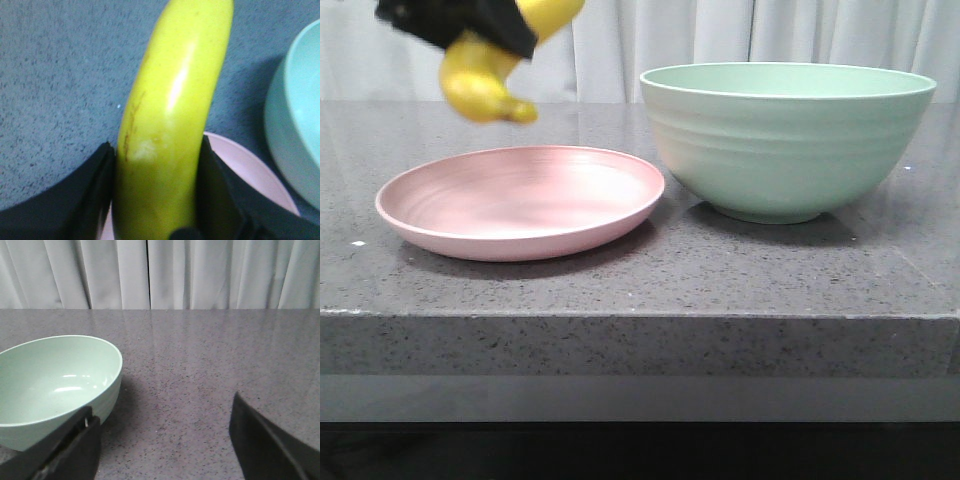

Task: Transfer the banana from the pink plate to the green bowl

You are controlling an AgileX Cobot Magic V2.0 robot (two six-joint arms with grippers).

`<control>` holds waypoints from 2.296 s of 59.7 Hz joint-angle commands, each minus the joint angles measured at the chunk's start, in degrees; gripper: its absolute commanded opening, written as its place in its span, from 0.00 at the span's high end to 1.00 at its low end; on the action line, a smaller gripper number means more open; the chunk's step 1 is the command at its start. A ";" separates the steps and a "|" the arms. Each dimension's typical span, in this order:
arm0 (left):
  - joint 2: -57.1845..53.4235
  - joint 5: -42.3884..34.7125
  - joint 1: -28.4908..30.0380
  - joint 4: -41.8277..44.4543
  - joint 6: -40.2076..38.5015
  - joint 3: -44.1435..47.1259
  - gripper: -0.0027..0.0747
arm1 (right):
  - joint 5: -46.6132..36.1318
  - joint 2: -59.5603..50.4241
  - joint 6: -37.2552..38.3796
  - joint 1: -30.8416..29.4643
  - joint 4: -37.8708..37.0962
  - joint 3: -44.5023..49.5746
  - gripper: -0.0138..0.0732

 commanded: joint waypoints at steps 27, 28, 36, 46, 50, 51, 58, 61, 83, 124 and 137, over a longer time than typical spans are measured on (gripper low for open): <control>-7.04 -7.14 -17.14 -1.27 0.11 -2.07 0.75 | -3.88 18.25 -0.61 5.93 28.68 -14.63 0.21; -7.04 -7.22 -17.61 -1.27 0.11 -2.07 0.75 | -4.11 18.91 -0.61 6.46 29.25 -14.89 0.21; -7.04 -7.22 -19.02 -1.27 0.11 -2.07 0.75 | -7.05 24.36 -0.61 12.31 33.39 -16.96 0.21; -7.04 -6.24 -19.11 -1.27 0.11 -2.07 0.75 | -13.23 31.49 -0.61 21.86 35.46 -20.09 0.21; -7.04 -6.09 -19.11 -1.27 0.11 -2.07 0.75 | -15.64 34.04 -0.61 24.21 35.46 -21.24 0.21; -7.04 -6.09 -19.11 -1.27 0.11 -2.07 0.75 | -16.17 34.66 -0.61 24.72 35.46 -21.47 0.21; -7.04 -6.09 -19.11 -1.27 0.11 -2.07 0.75 | -19.21 39.39 -0.61 27.87 35.46 -24.01 0.21; -7.04 -6.09 -19.11 -1.27 0.11 -2.07 0.75 | -19.85 41.89 -0.61 28.90 35.46 -25.62 0.21; -7.04 -6.09 -19.11 -1.27 0.11 -2.07 0.75 | -17.91 52.33 -0.61 29.23 35.46 -33.78 0.21; -7.58 -4.92 -19.11 -0.21 0.11 -2.07 0.27 | -18.18 52.68 -1.53 29.17 34.27 -34.56 0.78; -10.22 -4.26 -19.11 1.08 0.11 -2.07 0.27 | -18.74 53.83 -8.63 25.59 32.13 -39.52 0.78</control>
